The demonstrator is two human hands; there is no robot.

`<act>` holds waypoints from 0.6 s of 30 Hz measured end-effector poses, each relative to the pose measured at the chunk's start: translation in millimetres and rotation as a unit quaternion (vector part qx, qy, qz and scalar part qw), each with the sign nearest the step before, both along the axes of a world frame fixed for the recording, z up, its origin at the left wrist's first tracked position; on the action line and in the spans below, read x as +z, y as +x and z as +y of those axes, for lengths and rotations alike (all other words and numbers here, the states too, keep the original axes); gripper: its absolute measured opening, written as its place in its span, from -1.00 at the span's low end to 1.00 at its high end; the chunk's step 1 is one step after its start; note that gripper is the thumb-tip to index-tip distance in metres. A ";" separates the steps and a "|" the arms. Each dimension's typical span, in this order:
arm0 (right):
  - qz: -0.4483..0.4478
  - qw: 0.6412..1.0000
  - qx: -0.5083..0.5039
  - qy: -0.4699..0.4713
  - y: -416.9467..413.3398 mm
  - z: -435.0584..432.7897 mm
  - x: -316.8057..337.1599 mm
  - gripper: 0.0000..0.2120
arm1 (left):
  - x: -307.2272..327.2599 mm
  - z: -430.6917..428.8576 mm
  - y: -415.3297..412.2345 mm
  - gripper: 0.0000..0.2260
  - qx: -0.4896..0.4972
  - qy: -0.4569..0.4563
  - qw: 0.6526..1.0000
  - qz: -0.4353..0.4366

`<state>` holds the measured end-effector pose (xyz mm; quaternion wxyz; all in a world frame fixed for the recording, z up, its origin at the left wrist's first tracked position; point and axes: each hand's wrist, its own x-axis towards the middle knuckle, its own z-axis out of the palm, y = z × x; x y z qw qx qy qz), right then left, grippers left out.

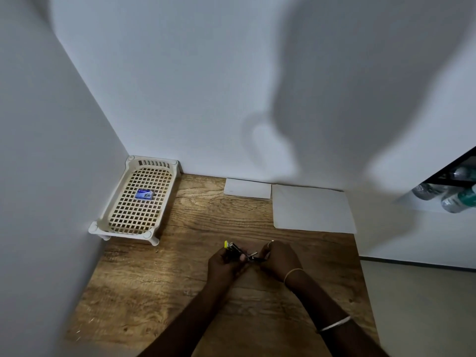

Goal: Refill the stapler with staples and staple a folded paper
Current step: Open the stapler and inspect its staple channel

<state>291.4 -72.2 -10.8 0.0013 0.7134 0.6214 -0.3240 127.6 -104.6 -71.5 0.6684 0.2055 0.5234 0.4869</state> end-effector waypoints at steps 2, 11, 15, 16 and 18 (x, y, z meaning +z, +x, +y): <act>-0.017 1.000 0.014 0.001 -0.5 0.1 -2.4 -0.83 | -0.3 2.8 -7.1 -0.83 -0.038 0.038 0.994 0.093; -0.062 0.997 0.038 0.030 1.1 -1.5 -11.6 -0.91 | 10.1 24.3 -32.5 -0.76 -0.167 0.165 0.907 0.350; -0.072 0.995 0.044 0.050 1.2 -3.0 -14.0 -0.93 | 10.1 33.7 -45.3 -0.77 -0.220 0.196 0.841 0.454; -0.071 0.995 0.044 0.054 1.6 -3.6 -14.9 -0.93 | 10.5 35.7 -48.1 -0.75 -0.232 0.204 0.824 0.475; -0.068 0.995 0.042 0.058 2.7 -4.7 -16.0 -0.91 | 12.0 38.9 -51.0 -0.73 -0.251 0.214 0.800 0.501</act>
